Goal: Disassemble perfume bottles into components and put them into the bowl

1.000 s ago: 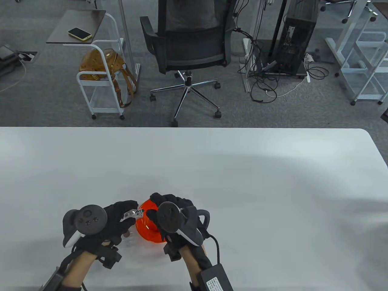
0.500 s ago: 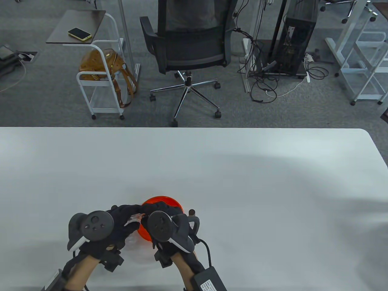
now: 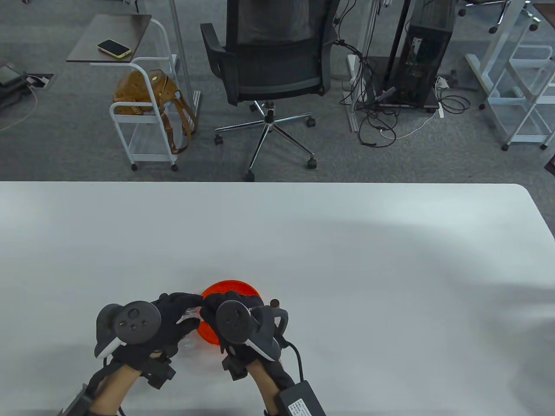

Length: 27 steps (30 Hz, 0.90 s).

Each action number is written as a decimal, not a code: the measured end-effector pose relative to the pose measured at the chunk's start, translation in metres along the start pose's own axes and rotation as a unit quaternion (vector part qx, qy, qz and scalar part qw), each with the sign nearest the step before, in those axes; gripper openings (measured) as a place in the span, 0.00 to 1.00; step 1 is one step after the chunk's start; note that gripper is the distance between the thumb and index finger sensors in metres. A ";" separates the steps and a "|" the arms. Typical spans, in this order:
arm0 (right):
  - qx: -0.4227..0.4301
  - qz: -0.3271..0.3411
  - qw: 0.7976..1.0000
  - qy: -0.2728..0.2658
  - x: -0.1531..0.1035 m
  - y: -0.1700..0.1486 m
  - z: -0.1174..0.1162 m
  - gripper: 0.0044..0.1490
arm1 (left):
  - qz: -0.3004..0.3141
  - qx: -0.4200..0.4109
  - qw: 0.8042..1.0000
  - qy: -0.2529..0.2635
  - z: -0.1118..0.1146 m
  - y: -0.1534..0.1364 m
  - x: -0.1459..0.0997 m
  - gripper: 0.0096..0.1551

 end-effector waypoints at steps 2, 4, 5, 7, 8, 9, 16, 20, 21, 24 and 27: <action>0.025 -0.006 1.000 0.011 0.000 -0.002 -0.002 0.31 | -0.005 0.003 1.000 0.006 -0.002 -0.002 0.000 0.30; 0.012 -0.006 1.000 -0.003 0.000 -0.002 0.000 0.27 | -0.003 -0.007 1.000 0.004 -0.003 -0.003 0.001 0.30; -0.006 -0.003 1.000 -0.010 0.000 -0.002 0.001 0.27 | -0.001 -0.012 1.000 0.006 -0.002 -0.002 0.000 0.30; -0.016 0.001 1.000 -0.012 0.001 -0.001 0.002 0.25 | 0.001 -0.004 1.000 0.002 -0.001 0.000 0.000 0.30; -0.014 0.004 1.000 -0.003 0.001 0.000 0.001 0.26 | 0.001 0.002 1.000 0.003 0.000 0.001 0.000 0.30; -0.007 0.004 1.000 0.002 0.000 0.000 -0.001 0.29 | 0.001 0.008 1.000 0.003 -0.001 0.002 0.001 0.30; -0.033 0.012 0.999 -0.009 0.000 0.004 0.002 0.26 | 0.001 -0.001 1.000 -0.001 0.002 0.000 0.001 0.30; -0.012 0.011 1.000 0.009 0.000 0.002 -0.001 0.30 | -0.004 0.005 1.000 0.006 0.000 0.000 0.001 0.30; -0.012 0.009 1.000 0.000 0.000 0.002 0.000 0.29 | -0.005 -0.006 1.000 0.005 0.000 -0.002 0.001 0.30; -0.025 0.012 1.000 -0.004 0.000 0.002 0.000 0.26 | -0.006 -0.007 1.000 -0.004 0.002 -0.002 0.000 0.30; -0.031 0.019 0.999 0.010 0.000 0.003 -0.002 0.29 | -0.005 0.000 1.000 -0.001 0.003 0.000 0.001 0.30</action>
Point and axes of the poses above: the tracker on the back of each hand, its own y axis roughly to the thumb side, its own x axis roughly from the wrist to the fingertips, z = x × y, the point moved 5 cm from there along x, roughly from the wrist to the fingertips, and after that the axes turned 9 degrees about z, right-handed, at the moved point
